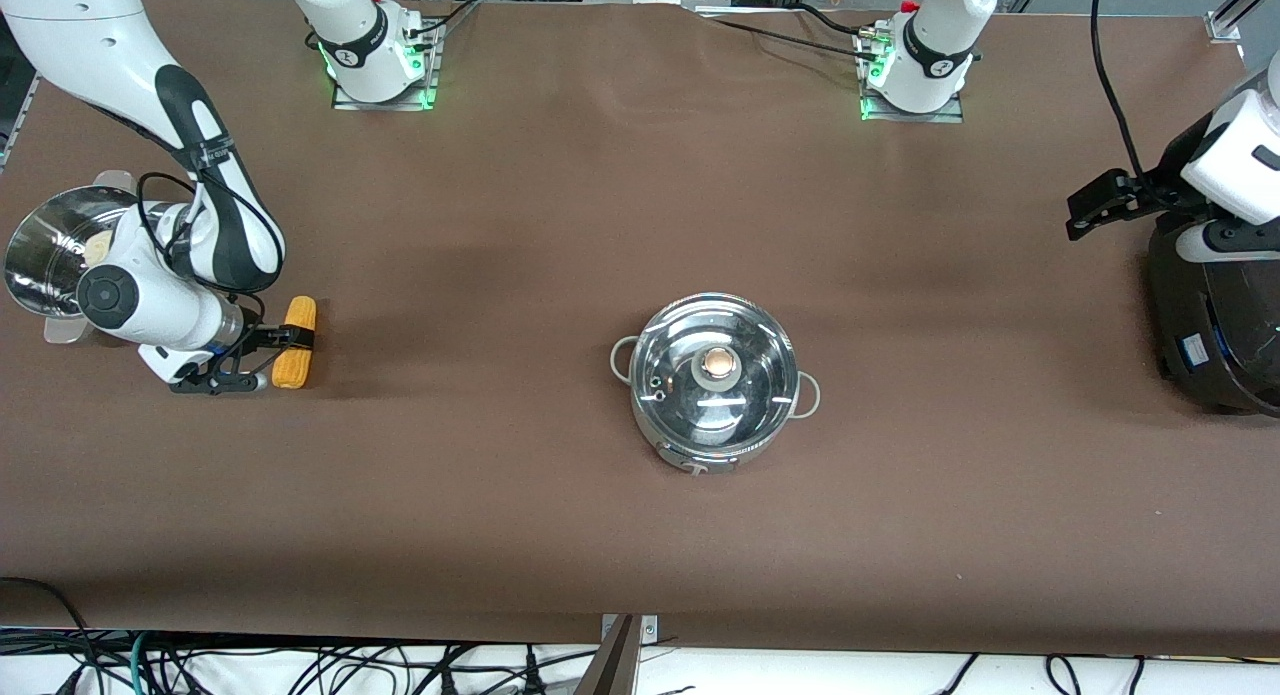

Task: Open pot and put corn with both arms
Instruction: 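Lift the corn with the right gripper while the left gripper reaches the lid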

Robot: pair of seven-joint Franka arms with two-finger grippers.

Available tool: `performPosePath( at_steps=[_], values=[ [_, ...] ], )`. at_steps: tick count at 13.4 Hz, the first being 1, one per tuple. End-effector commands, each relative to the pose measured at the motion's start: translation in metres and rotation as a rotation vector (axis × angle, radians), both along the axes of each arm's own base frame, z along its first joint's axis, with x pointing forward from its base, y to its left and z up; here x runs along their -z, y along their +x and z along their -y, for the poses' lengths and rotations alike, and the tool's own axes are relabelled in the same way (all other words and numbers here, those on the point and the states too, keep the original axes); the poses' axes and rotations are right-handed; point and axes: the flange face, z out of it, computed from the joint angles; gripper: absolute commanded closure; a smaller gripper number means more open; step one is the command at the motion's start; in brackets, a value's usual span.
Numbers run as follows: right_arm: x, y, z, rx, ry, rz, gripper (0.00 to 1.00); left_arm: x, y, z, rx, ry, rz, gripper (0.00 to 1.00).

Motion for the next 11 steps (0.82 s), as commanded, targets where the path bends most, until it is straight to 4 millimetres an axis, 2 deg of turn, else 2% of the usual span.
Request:
performPosePath(
  at_steps=[1,2,3,4,5,6,8,9,11],
  values=[
    [-0.008,-0.012,0.001,-0.008,0.014,0.015,0.0,0.046,0.002,0.031,0.069,0.005,-0.055,0.0],
    [-0.008,-0.012,-0.001,-0.011,0.015,0.015,0.0,0.054,-0.003,0.034,0.08,0.007,-0.079,0.0],
    [-0.008,-0.013,-0.001,-0.012,0.015,0.013,0.12,0.054,-0.003,0.034,0.083,0.009,-0.083,0.0],
    [-0.01,-0.012,-0.001,-0.02,0.016,0.015,0.37,0.054,-0.002,0.034,0.083,0.009,-0.082,0.0],
    [-0.01,-0.013,-0.002,-0.027,0.018,0.009,0.65,0.053,0.0,0.034,0.083,0.006,-0.07,0.0],
    [-0.01,-0.013,-0.004,-0.03,0.019,0.007,0.85,0.056,0.003,0.038,0.089,0.004,-0.065,0.0],
    [-0.011,-0.012,-0.005,-0.033,0.02,0.009,0.94,0.06,0.011,0.07,0.102,-0.082,-0.02,0.0],
    [-0.013,-0.01,-0.005,-0.034,0.018,0.013,0.98,0.067,0.017,0.078,0.092,-0.134,-0.008,0.0],
    [-0.018,-0.006,-0.007,-0.035,0.018,0.019,1.0,0.08,0.026,0.106,0.102,-0.168,0.026,0.01]
  ],
)
